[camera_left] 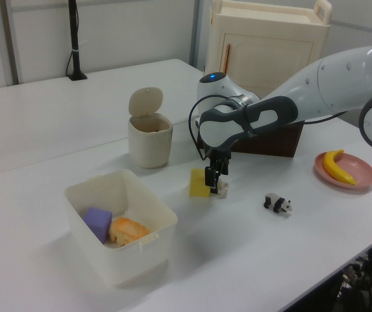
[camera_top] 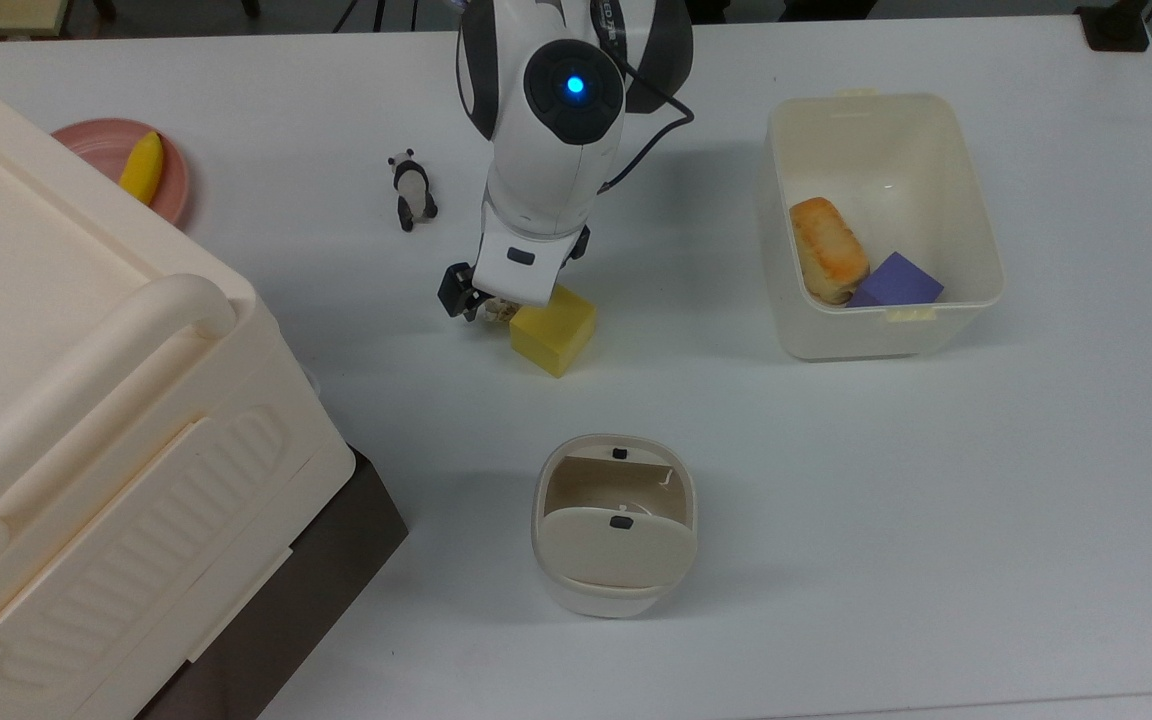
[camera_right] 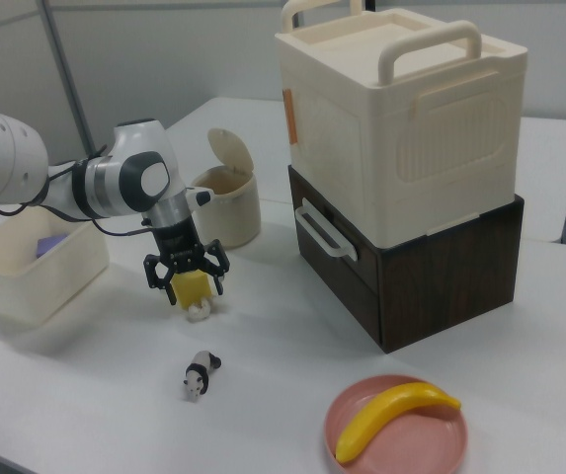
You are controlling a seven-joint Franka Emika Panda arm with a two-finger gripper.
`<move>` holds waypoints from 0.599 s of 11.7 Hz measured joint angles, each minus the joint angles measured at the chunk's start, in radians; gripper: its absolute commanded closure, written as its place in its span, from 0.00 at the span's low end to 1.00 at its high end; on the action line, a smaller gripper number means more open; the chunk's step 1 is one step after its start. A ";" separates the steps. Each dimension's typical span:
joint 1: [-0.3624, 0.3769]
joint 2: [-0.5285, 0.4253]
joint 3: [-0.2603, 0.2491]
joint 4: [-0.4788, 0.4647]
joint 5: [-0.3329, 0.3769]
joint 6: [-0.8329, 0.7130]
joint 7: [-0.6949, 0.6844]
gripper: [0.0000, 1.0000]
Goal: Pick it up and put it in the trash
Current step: 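Lower the gripper and close it on the small white item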
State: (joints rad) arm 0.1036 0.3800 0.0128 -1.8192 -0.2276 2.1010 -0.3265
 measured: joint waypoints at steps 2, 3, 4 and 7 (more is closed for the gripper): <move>0.000 -0.001 0.000 0.000 0.000 0.000 0.000 0.00; 0.000 -0.001 0.000 0.000 0.000 0.000 0.000 0.00; 0.000 0.000 0.000 0.000 0.000 0.000 0.000 0.00; 0.000 0.010 0.000 -0.002 0.000 0.000 0.000 0.00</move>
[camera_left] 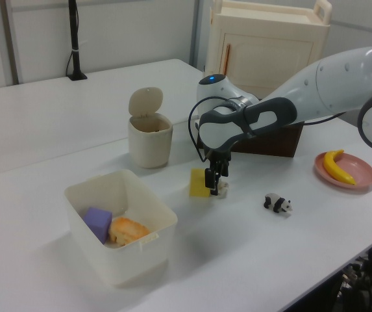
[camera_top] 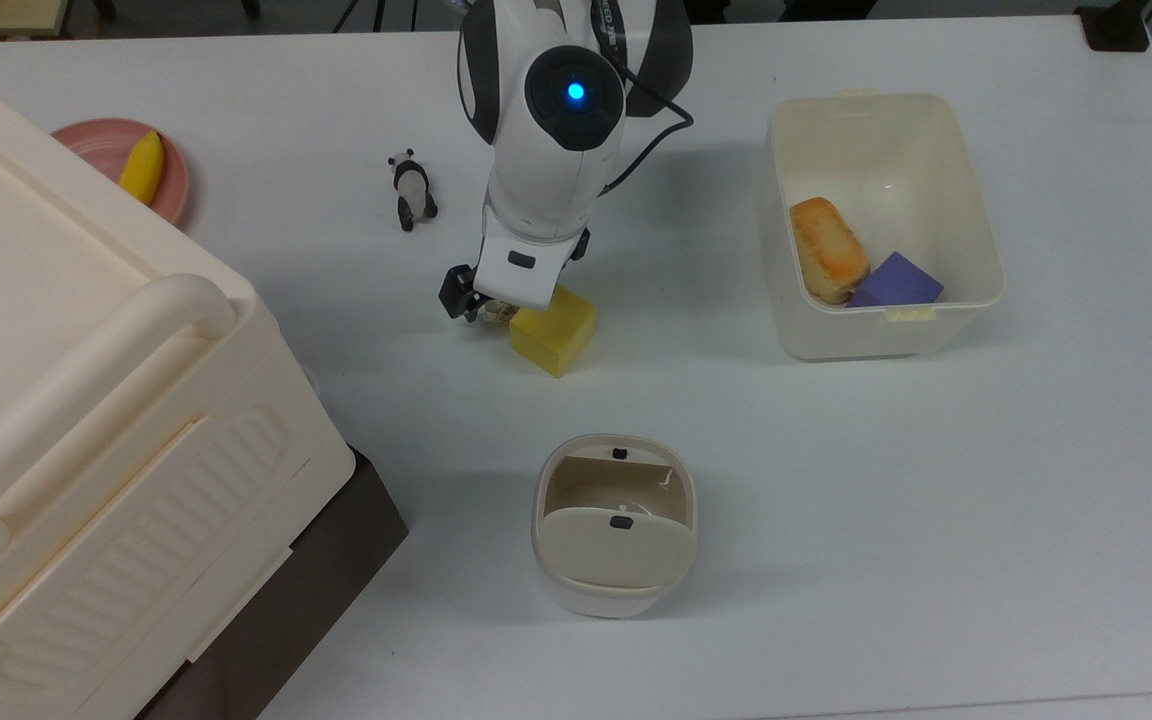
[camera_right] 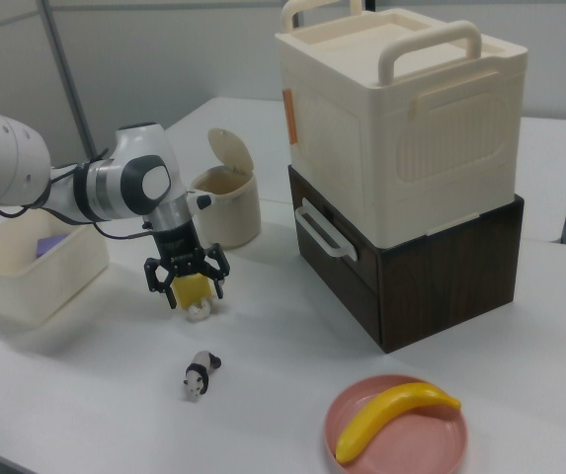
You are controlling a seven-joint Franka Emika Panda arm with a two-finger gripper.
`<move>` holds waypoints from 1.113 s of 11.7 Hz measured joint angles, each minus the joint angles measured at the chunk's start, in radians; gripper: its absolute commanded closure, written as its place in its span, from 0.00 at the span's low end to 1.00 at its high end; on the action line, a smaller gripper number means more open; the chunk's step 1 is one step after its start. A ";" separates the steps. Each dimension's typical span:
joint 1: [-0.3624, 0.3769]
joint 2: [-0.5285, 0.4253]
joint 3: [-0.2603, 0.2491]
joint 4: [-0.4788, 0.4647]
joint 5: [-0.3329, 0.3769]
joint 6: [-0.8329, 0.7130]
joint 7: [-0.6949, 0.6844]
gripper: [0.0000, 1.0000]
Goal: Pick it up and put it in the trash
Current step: 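Lower the gripper and close it on the small white item, then lift the white item and carry it over the beige trash bin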
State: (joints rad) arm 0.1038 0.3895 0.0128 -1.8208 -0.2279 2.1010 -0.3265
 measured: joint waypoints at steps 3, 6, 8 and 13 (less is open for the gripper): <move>0.000 0.018 0.000 0.000 -0.025 0.001 0.000 0.58; 0.003 0.030 0.000 0.003 -0.055 0.003 0.000 0.95; 0.006 0.030 0.001 0.006 -0.055 0.003 0.000 0.99; 0.003 0.015 0.015 0.070 -0.055 0.003 0.036 0.98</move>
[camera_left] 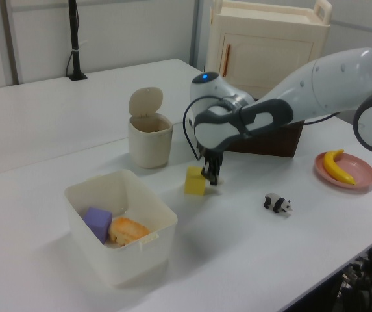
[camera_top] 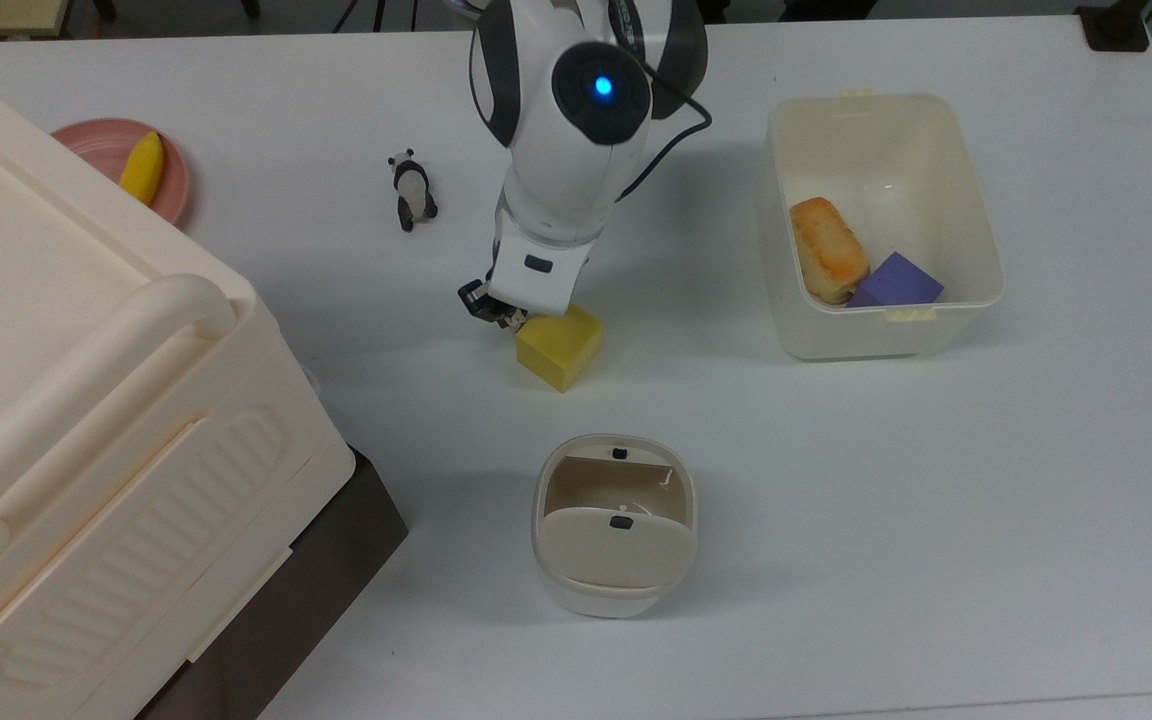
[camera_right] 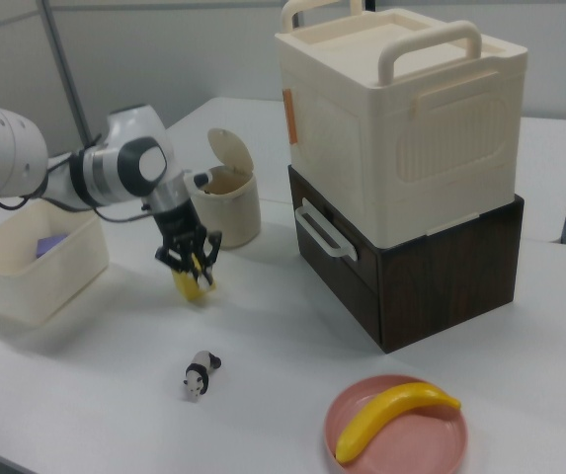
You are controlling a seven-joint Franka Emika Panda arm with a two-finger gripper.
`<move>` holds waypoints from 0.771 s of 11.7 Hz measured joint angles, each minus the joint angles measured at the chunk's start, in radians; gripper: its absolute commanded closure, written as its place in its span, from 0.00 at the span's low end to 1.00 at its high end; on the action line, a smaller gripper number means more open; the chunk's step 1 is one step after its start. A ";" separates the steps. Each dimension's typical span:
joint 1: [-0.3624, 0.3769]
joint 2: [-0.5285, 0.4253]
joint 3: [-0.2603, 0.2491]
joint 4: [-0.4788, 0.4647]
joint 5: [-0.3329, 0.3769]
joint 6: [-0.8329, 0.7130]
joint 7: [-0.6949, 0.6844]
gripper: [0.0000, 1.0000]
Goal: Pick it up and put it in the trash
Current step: 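Lift the white item and carry it over the beige trash bin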
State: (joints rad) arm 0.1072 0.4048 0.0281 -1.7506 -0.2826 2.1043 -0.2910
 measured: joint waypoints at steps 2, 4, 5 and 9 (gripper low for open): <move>-0.011 -0.031 -0.003 0.048 0.000 0.000 0.069 0.98; -0.020 -0.063 -0.005 0.061 0.000 -0.001 0.136 0.98; -0.025 -0.076 -0.005 0.061 0.000 -0.001 0.166 0.97; -0.032 -0.073 -0.003 0.134 0.001 -0.001 0.245 0.94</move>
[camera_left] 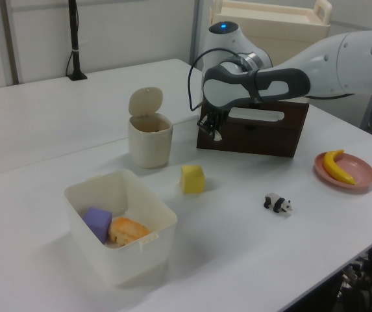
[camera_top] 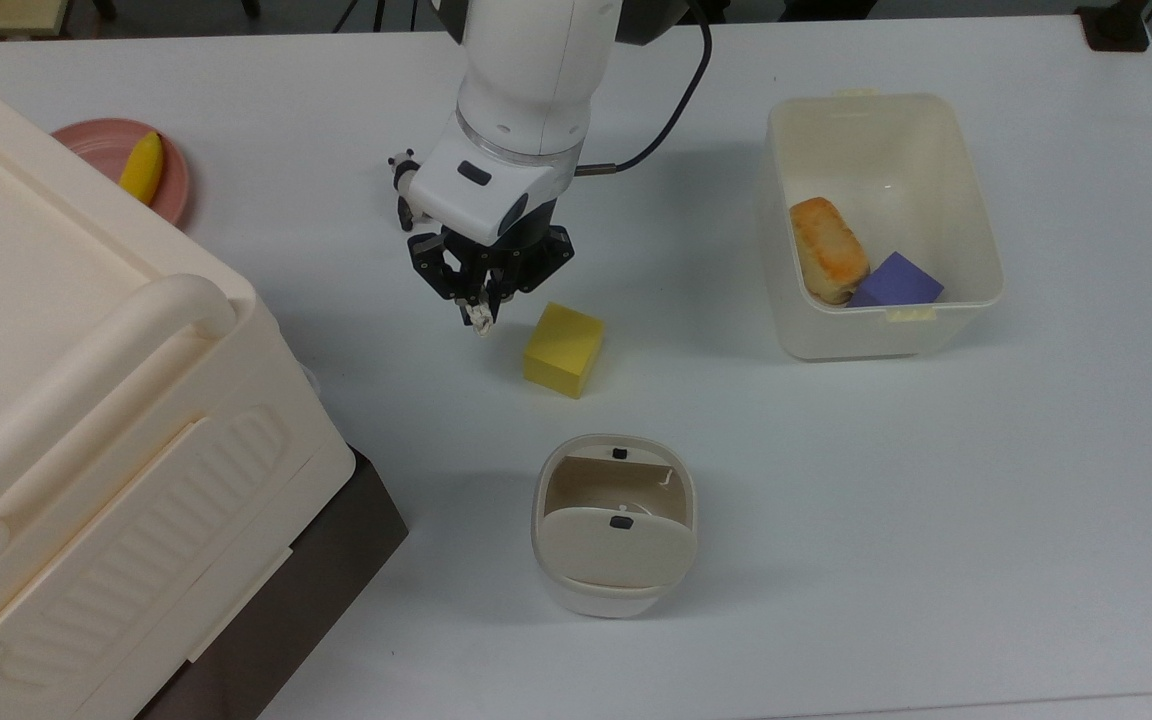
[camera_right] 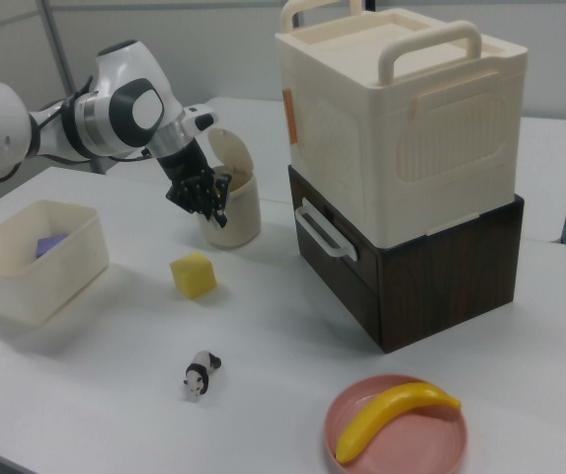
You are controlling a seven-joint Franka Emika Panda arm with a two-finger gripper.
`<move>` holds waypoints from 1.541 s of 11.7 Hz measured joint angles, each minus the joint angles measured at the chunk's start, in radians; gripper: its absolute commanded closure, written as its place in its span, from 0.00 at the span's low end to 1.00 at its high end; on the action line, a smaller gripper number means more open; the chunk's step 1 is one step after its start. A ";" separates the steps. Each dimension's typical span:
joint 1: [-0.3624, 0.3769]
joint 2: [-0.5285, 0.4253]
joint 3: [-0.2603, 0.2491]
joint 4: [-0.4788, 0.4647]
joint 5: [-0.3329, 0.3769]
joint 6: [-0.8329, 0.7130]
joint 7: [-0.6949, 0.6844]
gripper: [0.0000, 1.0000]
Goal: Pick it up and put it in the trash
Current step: 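Lift the white item and carry it over the beige trash bin, then lower the item into the bin opening and open the gripper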
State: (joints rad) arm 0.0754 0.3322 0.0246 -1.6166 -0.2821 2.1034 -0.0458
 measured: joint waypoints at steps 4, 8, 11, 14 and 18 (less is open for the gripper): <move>0.009 0.031 0.025 0.050 0.000 0.190 0.001 0.94; 0.010 0.084 0.059 0.051 0.000 0.448 0.001 0.87; 0.031 0.127 0.069 0.072 -0.028 0.512 0.001 0.88; 0.038 0.167 0.069 0.119 -0.050 0.523 0.001 0.87; 0.032 0.209 0.060 0.133 -0.067 0.565 0.001 0.81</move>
State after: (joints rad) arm 0.1072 0.5416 0.0847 -1.4834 -0.3488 2.6684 -0.0451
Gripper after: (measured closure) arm 0.846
